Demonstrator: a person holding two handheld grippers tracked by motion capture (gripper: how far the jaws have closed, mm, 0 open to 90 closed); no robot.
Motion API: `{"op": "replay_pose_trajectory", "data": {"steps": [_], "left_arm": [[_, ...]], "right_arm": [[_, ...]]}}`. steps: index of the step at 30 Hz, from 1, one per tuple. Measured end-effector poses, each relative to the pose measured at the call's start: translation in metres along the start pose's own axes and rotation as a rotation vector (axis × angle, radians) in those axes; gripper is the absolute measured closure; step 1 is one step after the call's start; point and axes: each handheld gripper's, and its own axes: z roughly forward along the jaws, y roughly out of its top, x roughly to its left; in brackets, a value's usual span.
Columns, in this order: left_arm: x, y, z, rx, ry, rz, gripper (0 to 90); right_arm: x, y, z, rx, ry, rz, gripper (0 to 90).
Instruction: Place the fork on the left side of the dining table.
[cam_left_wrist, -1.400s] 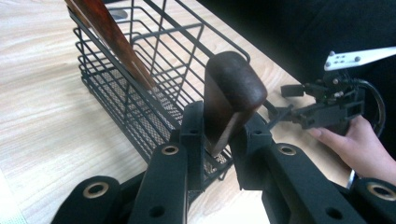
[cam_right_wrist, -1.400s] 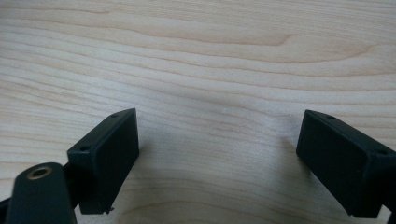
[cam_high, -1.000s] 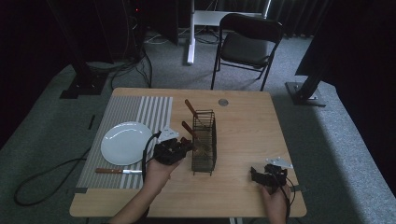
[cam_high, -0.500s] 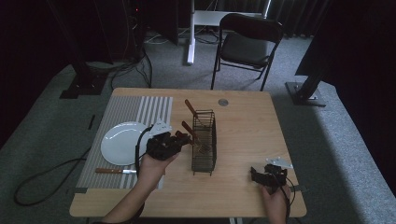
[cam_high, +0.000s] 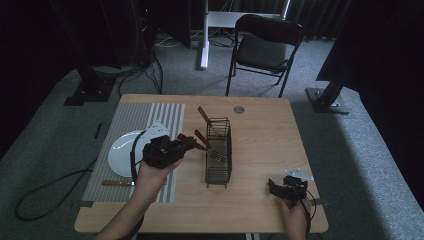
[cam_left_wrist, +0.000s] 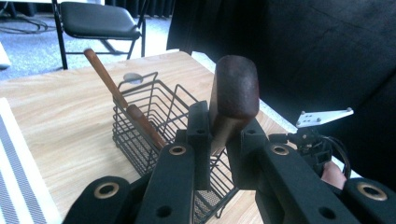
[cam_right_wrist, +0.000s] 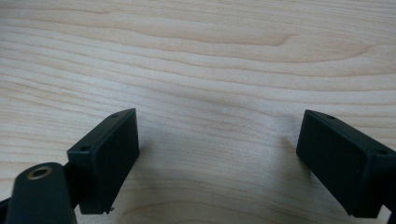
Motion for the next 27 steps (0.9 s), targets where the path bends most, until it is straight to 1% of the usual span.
{"op": "replay_pose_trajectory", "data": {"steps": [3, 5, 8, 10, 12, 13, 16, 18, 19, 23, 27], "left_arm": [[0.001, 0.005, -0.010, -0.015, 0.003, 0.004, 80.5], [0.003, 0.007, -0.016, -0.022, -0.004, -0.005, 80.5], [0.004, 0.010, -0.024, -0.030, 0.010, -0.001, 80.5], [0.006, 0.011, -0.029, -0.037, 0.008, -0.005, 80.5], [0.006, 0.011, -0.029, -0.037, 0.008, -0.005, 80.5], [0.012, 0.011, -0.035, -0.044, 0.016, -0.012, 80.5], [0.016, 0.009, -0.039, -0.040, 0.028, -0.012, 80.5], [0.016, 0.009, -0.039, -0.040, 0.028, -0.012, 80.5], [0.022, 0.006, -0.041, -0.035, 0.046, -0.023, 80.5], [0.032, 0.003, -0.042, -0.026, 0.069, -0.032, 80.5], [0.044, 0.000, -0.043, -0.029, 0.094, -0.057, 80.5]], "right_arm": [[0.000, 0.000, 0.000, 0.000, 0.000, 0.000, 12.7], [0.000, 0.000, 0.000, 0.000, 0.000, 0.000, 12.7], [0.000, 0.000, 0.000, 0.000, 0.000, 0.000, 12.7], [0.000, 0.000, 0.000, 0.000, 0.000, 0.000, 12.7], [0.000, 0.000, 0.000, 0.000, 0.000, 0.000, 12.7], [0.000, 0.000, 0.000, 0.000, 0.000, 0.000, 12.7], [0.000, 0.000, 0.000, 0.000, 0.000, 0.000, 12.7], [0.000, 0.000, 0.000, 0.000, 0.000, 0.000, 12.7], [0.000, 0.000, 0.000, 0.000, 0.000, 0.000, 12.7], [0.000, 0.000, 0.000, 0.000, 0.000, 0.001, 12.7], [0.000, 0.000, 0.000, -0.001, 0.000, 0.001, 12.7]]}}
